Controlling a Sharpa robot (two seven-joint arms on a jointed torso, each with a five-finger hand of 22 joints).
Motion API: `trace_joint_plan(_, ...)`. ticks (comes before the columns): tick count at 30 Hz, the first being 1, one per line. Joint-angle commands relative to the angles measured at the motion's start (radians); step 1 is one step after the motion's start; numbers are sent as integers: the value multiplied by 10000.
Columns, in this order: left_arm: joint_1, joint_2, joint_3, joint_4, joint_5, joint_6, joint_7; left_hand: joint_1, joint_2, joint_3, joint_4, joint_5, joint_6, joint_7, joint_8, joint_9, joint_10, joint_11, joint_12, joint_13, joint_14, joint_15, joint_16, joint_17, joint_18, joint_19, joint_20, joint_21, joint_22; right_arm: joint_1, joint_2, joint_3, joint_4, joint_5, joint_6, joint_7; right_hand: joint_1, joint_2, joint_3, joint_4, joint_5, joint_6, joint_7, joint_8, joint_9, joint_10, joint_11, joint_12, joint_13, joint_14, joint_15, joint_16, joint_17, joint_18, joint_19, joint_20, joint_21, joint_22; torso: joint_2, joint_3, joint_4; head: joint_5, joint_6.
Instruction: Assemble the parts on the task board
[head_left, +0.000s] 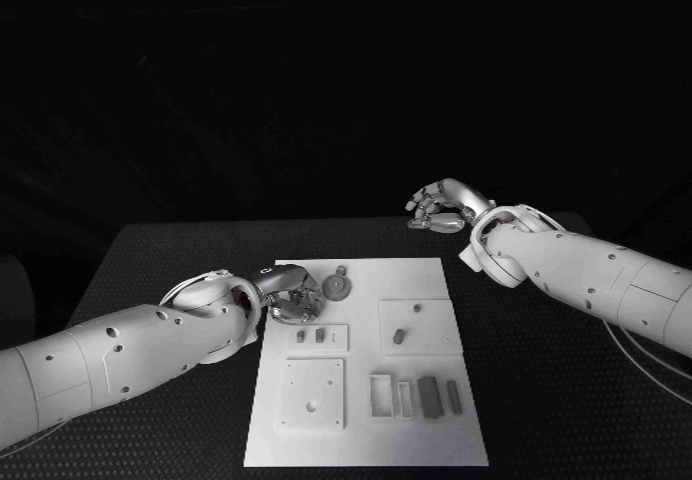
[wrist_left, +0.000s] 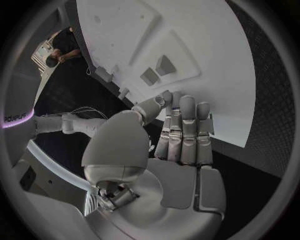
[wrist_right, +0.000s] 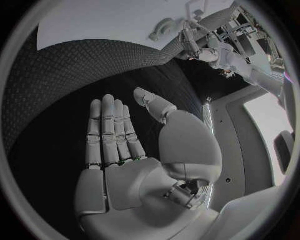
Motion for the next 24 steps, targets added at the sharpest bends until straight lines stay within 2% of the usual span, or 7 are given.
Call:
trace_joint_plan(1, -102, 13, -84, -13, -114, 315, -54, 12, 7, -64, -18, 10, 50, 9, 48, 35, 101, -1, 44, 34, -32, -21, 75, 18, -110, -38, -593, 4, 198, 0, -5, 3, 10, -9, 109, 86, 18, 52, -54, 22, 49, 72, 0, -5, -14, 77, 13, -32, -14, 67, -19, -48, 10, 69, -23, 54, -34, 16, -4, 2, 5, -7, 3)
trace_joint_plan(7, -103, 6, -82, -17, 44, 157, -23, 55, -81, -24, -15, 26, -116, 67, -26, 10, 228, -58, 89, 69, 22, -77, 111, 19, -105, 29, -637, 9, 176, 0, -6, 3, 11, -9, 109, 87, 17, 52, -54, 21, 53, 72, 0, -7, -15, 77, 13, -31, -19, 67, -19, -51, 11, 69, -23, 55, -38, 18, -1, -1, 5, 2, 9)
trace_joint_plan(16, -111, -15, -78, -17, 275, 0, 35, 64, -360, -16, -50, 27, -513, 214, -237, -113, 204, -46, 39, 72, -14, -65, 79, -15, -133, 53, -658, -13, 167, 0, -46, 3, 12, -9, 98, 88, 14, 51, -56, 21, 55, 72, 1, -8, -17, 76, 14, -30, -26, 67, -18, -55, 12, 69, -23, 56, -42, 20, -4, 2, 21, -9, 11)
trace_joint_plan(20, -111, -41, -75, -4, 306, 71, -34, 49, -454, -31, -48, 25, -950, 149, -447, -248, 248, -58, 42, 91, 11, -75, 86, -29, -144, 89, -663, -20, 164, 0, -47, 3, 17, -9, 111, 86, 14, 49, -57, 20, 56, 72, 1, -9, -18, 75, 14, -30, -29, 66, -18, -57, 13, 69, -23, 56, -44, 21, -7, 6, 13, -2, 8)
trace_joint_plan(24, -111, -46, -72, 12, 333, 67, -36, 3, -510, -75, -25, 19, -1128, 144, -514, -300, 307, -82, 61, 111, 36, -97, 105, -29, -145, 103, -678, -25, 166, 0, -57, 3, 5, -9, 106, 84, 14, 47, -58, 18, 57, 71, 1, -11, -18, 75, 14, -29, -31, 66, -17, -58, 14, 69, -24, 56, -45, 22, 1, -1, 1, -21, -2)
